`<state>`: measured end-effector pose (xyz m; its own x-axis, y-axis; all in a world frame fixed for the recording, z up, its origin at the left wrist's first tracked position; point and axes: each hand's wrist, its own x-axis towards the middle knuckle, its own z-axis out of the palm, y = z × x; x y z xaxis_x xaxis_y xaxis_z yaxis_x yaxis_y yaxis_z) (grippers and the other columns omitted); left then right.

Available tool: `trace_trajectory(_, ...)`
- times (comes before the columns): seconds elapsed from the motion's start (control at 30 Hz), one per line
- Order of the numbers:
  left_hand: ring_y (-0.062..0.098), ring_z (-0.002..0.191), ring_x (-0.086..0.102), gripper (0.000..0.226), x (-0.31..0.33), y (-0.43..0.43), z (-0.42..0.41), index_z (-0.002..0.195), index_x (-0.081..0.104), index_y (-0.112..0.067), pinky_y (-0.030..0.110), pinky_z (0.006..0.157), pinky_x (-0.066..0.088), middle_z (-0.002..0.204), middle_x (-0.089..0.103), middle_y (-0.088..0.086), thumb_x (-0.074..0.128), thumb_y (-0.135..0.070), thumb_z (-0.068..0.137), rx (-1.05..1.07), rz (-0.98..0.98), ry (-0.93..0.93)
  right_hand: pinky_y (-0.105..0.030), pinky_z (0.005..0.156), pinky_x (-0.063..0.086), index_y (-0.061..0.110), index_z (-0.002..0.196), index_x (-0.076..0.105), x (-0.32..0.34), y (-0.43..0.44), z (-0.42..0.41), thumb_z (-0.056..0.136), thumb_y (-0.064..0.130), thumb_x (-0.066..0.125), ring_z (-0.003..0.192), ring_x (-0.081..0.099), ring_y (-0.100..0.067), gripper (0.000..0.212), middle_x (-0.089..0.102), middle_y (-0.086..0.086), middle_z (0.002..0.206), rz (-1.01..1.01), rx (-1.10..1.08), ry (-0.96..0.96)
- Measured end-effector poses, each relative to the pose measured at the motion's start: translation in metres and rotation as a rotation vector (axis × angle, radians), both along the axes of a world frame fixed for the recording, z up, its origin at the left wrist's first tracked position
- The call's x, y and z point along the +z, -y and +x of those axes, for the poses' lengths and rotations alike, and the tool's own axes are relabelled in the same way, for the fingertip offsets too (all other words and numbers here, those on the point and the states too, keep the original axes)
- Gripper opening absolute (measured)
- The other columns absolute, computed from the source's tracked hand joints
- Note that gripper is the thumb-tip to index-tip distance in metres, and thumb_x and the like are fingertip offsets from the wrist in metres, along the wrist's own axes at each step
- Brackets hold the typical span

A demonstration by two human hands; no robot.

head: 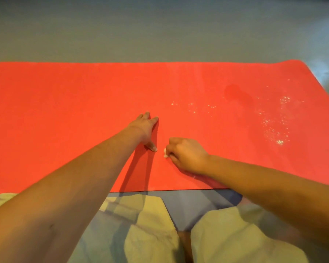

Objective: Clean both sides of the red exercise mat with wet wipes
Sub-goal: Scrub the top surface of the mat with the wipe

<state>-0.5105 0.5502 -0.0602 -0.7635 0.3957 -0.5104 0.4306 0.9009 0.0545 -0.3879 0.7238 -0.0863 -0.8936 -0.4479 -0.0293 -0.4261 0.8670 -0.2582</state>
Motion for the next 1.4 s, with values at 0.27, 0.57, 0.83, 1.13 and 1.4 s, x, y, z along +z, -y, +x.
trace_trajectory(0.27,0.033,0.122,0.062,0.092,0.015,-0.018,-0.016,0.140,0.057,-0.026,0.039,0.095,0.054,0.135,0.054,0.009,0.094,-0.059,0.062,-0.026,-0.059,-0.099,-0.035,0.059,0.039,0.019,0.100,0.072,0.004,0.012,-0.065,0.091,0.016,0.056,0.089,0.064,-0.033,0.018,0.061,-0.004,0.100,0.100,-0.270,-0.065)
trace_trajectory(0.57,0.034,0.157,0.017,0.147,0.001,-0.021,-0.051,0.164,0.018,-0.027,0.051,0.121,0.035,0.169,0.016,0.013,0.100,-0.055,0.046,-0.037,-0.017,-0.082,-0.037,0.060,0.049,0.023,0.096,0.070,0.001,-0.003,-0.048,0.089,0.022,0.055,0.087,0.063,-0.027,0.017,0.058,0.001,0.095,0.062,-0.102,-0.060)
trace_trajectory(0.83,0.034,0.159,0.013,0.149,0.001,-0.023,-0.065,0.166,0.015,-0.026,0.044,0.127,0.026,0.173,0.006,0.012,0.099,-0.059,0.047,-0.058,-0.032,0.002,-0.037,0.067,0.047,0.019,0.102,0.074,0.004,-0.009,-0.163,0.088,0.016,0.059,0.093,0.066,-0.034,0.020,0.065,-0.006,0.103,0.172,-0.377,-0.126)
trace_trajectory(1.13,0.036,0.135,0.048,0.114,0.006,-0.032,-0.069,0.150,0.045,-0.024,0.043,0.109,0.047,0.150,0.045,0.009,0.094,-0.064,0.055,-0.060,-0.028,-0.081,-0.032,0.057,0.035,0.019,0.094,0.071,0.001,-0.003,-0.100,0.088,0.014,0.061,0.085,0.064,-0.030,0.012,0.059,-0.002,0.092,0.135,-0.232,-0.120)
trace_trajectory(1.4,0.036,0.148,0.032,0.134,-0.006,-0.032,-0.071,0.161,0.027,-0.018,0.043,0.121,0.035,0.158,0.032,0.014,0.099,-0.054,0.054,-0.016,0.039,-0.053,-0.035,0.060,0.043,0.021,0.096,0.075,-0.009,-0.014,-0.152,0.086,0.014,0.061,0.085,0.065,-0.033,0.018,0.063,-0.003,0.092,0.078,-0.323,-0.184)
